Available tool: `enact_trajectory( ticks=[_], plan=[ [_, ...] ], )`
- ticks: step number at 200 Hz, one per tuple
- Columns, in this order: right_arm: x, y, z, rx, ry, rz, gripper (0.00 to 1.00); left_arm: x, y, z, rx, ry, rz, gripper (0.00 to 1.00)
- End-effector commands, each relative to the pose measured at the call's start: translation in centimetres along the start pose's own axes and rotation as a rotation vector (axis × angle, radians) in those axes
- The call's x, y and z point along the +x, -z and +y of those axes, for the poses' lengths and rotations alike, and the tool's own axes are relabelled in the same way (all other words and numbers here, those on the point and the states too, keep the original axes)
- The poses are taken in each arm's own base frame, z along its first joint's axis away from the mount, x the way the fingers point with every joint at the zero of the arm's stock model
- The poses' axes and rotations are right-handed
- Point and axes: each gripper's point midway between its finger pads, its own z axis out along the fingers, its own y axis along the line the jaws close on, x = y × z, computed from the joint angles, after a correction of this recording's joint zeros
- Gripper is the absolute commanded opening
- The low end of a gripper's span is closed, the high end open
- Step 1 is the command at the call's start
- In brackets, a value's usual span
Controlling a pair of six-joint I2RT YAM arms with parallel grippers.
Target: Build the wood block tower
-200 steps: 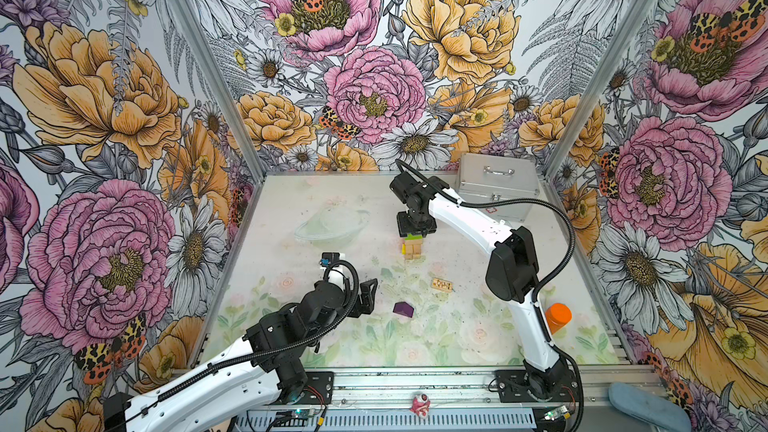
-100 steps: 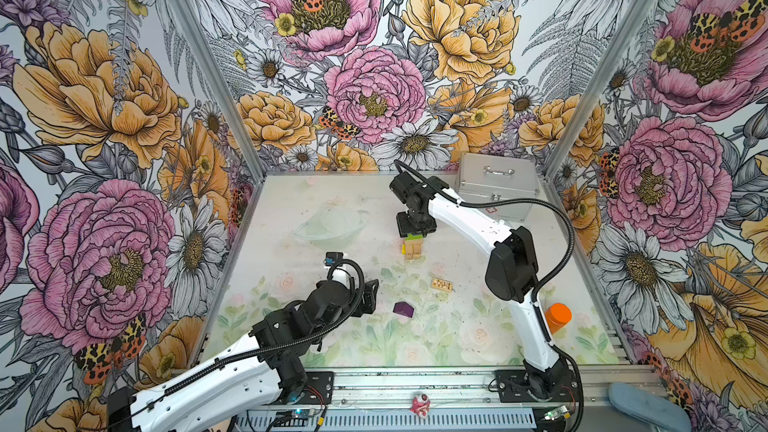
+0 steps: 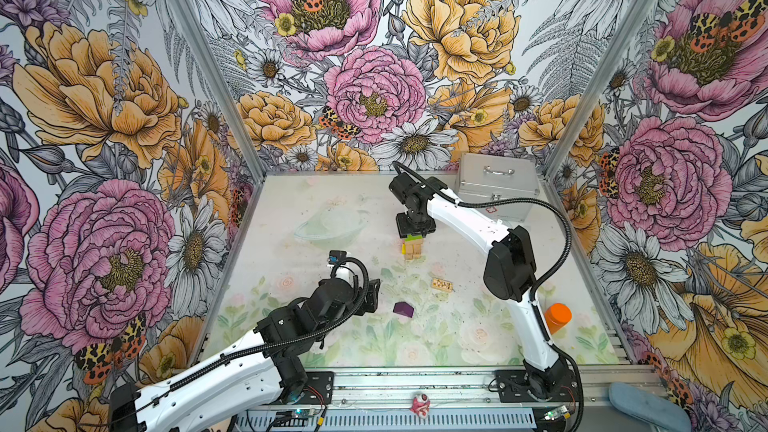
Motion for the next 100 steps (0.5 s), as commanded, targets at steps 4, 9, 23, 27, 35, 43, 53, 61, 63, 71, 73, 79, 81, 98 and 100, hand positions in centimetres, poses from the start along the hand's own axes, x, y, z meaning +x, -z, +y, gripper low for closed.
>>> enact_trajectory(
  ticks=[4,9,23,27,35,43,53,61,63,71,73,79,81,98,100],
  plan=[
    [-0.83,-0.4,-0.22,0.003,-0.003,-0.013,0.52,-1.44,0.51,-1.0,0.043,0.01,-0.032,0.99],
    [-0.85,-0.47,-0.32,0.005,-0.005,-0.012,0.52,-1.45,0.5,-0.98,0.042,0.012,-0.033,0.99],
    [-0.83,-0.49,-0.31,0.005,-0.005,-0.012,0.52,-1.46,0.53,-0.98,0.044,0.014,-0.034,0.99],
    [-0.85,-0.43,-0.34,0.005,-0.006,-0.013,0.52,-1.44,0.53,-0.98,0.045,0.015,-0.033,0.99],
    [-0.94,-0.42,-0.48,0.009,-0.009,-0.016,0.52,-1.48,0.55,-0.94,0.044,0.015,-0.034,0.99],
    [-0.95,-0.41,-0.57,0.01,-0.012,-0.016,0.52,-1.54,0.57,-0.97,0.044,0.016,-0.036,0.99],
    [-0.97,-0.32,-0.59,0.01,-0.013,-0.017,0.52,-1.53,0.56,-0.96,0.044,0.017,-0.035,0.99],
    [-0.96,-0.31,-0.57,0.009,-0.011,-0.017,0.52,-1.52,0.56,-1.01,0.046,0.018,-0.034,0.99],
    [-0.98,-0.32,-0.56,0.009,-0.01,-0.017,0.52,-1.5,0.56,-0.99,0.045,0.017,-0.034,0.99],
    [-0.97,-0.34,-0.53,0.008,-0.013,-0.017,0.52,-1.49,0.53,-1.0,0.045,0.017,-0.033,0.99],
    [-0.98,-0.38,-0.51,0.007,-0.012,-0.017,0.52,-1.49,0.54,-0.99,0.045,0.017,-0.034,0.99],
    [-0.94,-0.39,-0.51,0.007,-0.012,-0.016,0.52,-1.5,0.55,-0.98,0.045,0.016,-0.034,0.99],
    [-0.93,-0.4,-0.49,0.008,-0.012,-0.016,0.52,-1.51,0.55,-0.99,0.045,0.017,-0.034,0.99],
    [-0.93,-0.4,-0.49,0.005,-0.014,-0.014,0.52,-1.44,0.54,-0.96,0.045,0.016,-0.033,0.99],
    [-0.94,-0.39,-0.48,0.005,-0.014,-0.014,0.52,-1.45,0.53,-0.96,0.045,0.016,-0.033,0.99]
  ],
)
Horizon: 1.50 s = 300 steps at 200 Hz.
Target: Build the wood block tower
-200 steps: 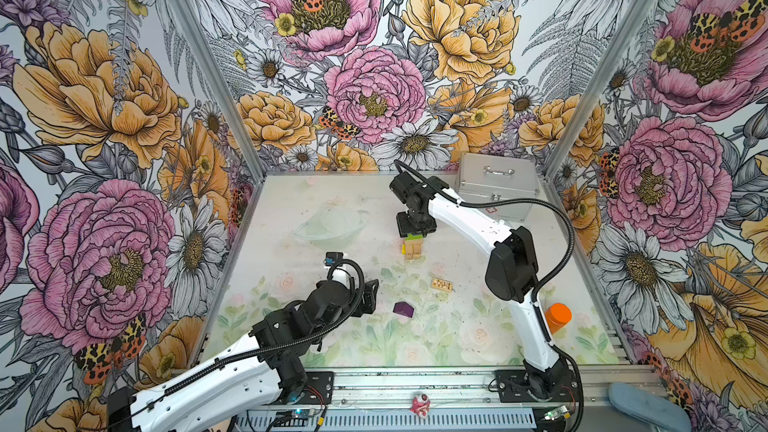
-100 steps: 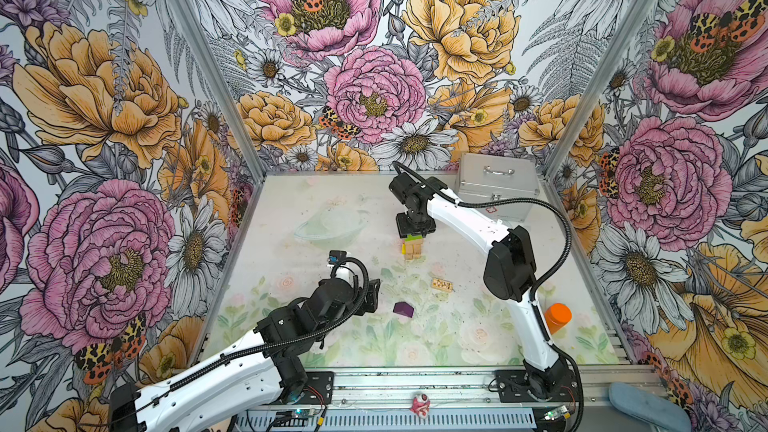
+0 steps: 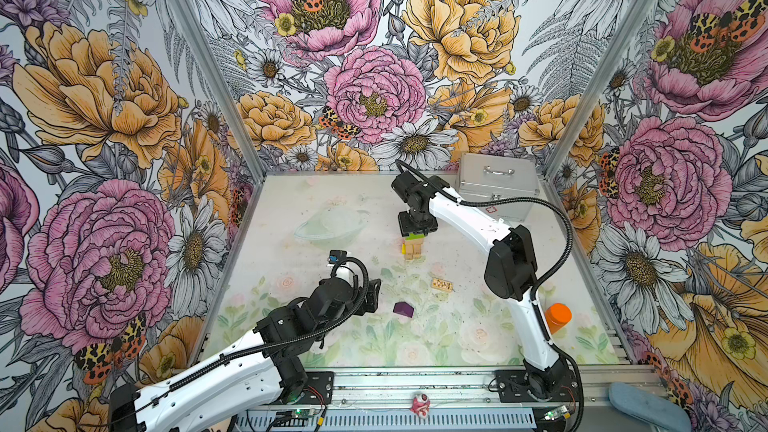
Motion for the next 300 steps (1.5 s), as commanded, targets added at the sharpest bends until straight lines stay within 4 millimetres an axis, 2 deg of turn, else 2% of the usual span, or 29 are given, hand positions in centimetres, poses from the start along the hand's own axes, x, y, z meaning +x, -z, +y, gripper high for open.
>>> enact_trajectory(
  ticks=[1,204,256,300],
  plan=[
    [-0.7,-0.3,0.0,0.003,-0.003,-0.015,0.52,-1.4,0.5,-0.8,0.035,0.015,-0.036,0.99],
    [-0.8,-0.5,0.5,-0.02,-0.039,-0.01,0.56,-1.2,0.7,-0.1,0.037,0.027,-0.042,0.99],
    [-0.8,-0.1,0.6,-0.024,-0.043,-0.018,0.65,-1.2,0.8,0.0,0.036,0.03,-0.042,0.99],
    [-1.1,1.2,0.9,-0.038,-0.038,-0.045,0.8,-1.4,0.9,-0.1,0.038,0.029,-0.046,0.99]
  ],
)
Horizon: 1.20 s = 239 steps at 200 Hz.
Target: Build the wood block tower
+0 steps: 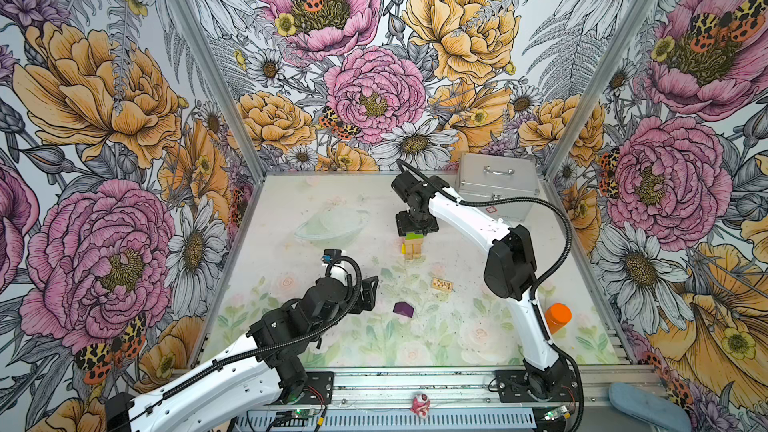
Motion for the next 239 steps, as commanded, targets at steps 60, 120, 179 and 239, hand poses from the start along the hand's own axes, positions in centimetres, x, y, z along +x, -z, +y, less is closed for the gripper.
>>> enact_trajectory(
  ticks=[60,120,179,239],
  plan=[
    [-2.1,5.4,0.6,-0.056,-0.007,-0.138,0.89,-0.9,0.7,-0.5,0.028,0.003,-0.014,0.99],
    [-2.2,10.7,-0.8,-0.047,-0.021,-0.238,0.9,-1.0,1.1,-1.7,0.048,-0.001,0.022,0.99],
    [1.7,13.1,-4.3,0.015,-0.05,-0.281,0.9,-0.5,1.9,-6.0,0.104,-0.071,0.029,0.99],
    [8.8,12.3,-8.1,0.006,-0.113,-0.285,0.9,0.0,3.9,-12.2,0.156,-0.191,0.009,0.99]
  ],
)
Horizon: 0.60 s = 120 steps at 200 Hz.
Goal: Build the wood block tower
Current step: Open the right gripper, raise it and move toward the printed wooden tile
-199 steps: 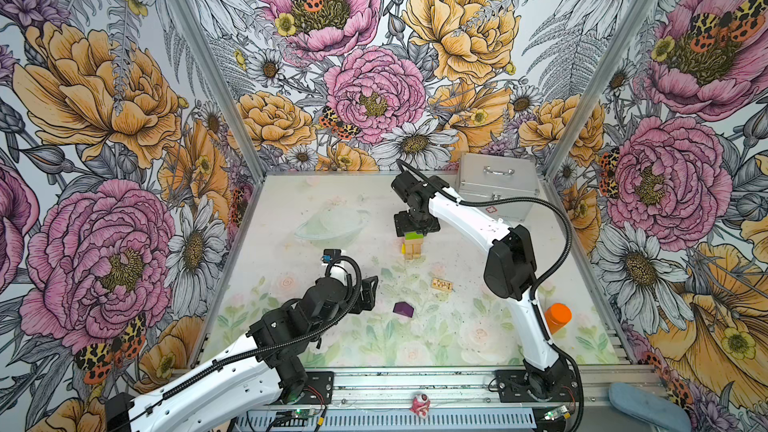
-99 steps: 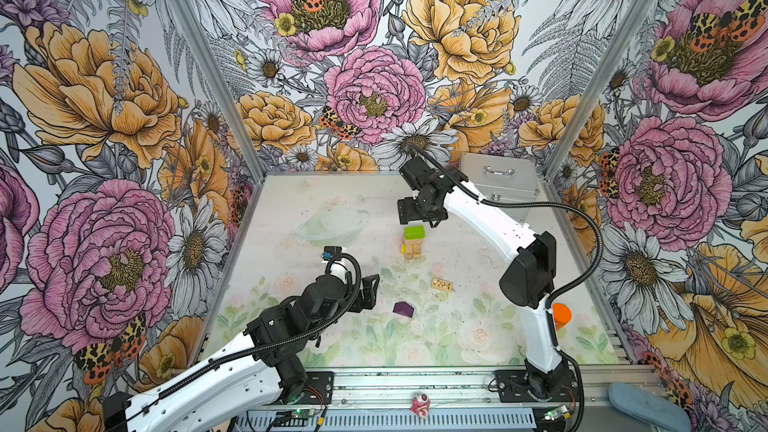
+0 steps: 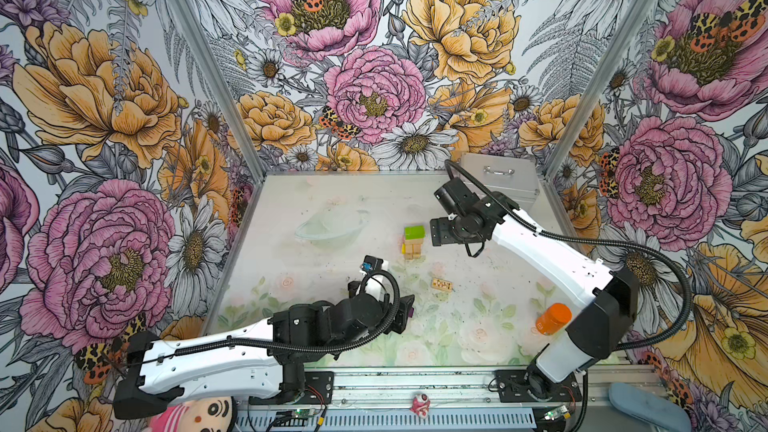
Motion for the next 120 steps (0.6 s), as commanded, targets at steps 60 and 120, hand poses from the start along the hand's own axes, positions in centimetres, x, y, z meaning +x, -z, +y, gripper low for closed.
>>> enact_trajectory(
  ticks=[60,120],
  plan=[
    [6.1,1.3,-4.7,-0.019,-0.085,-0.062,0.9,-1.0,0.8,-5.6,-0.015,-0.057,-0.072,0.99],
    [10.0,0.1,-5.7,-0.043,-0.122,-0.021,0.9,-0.8,0.5,-8.1,-0.012,-0.093,-0.079,0.99]
  ],
)
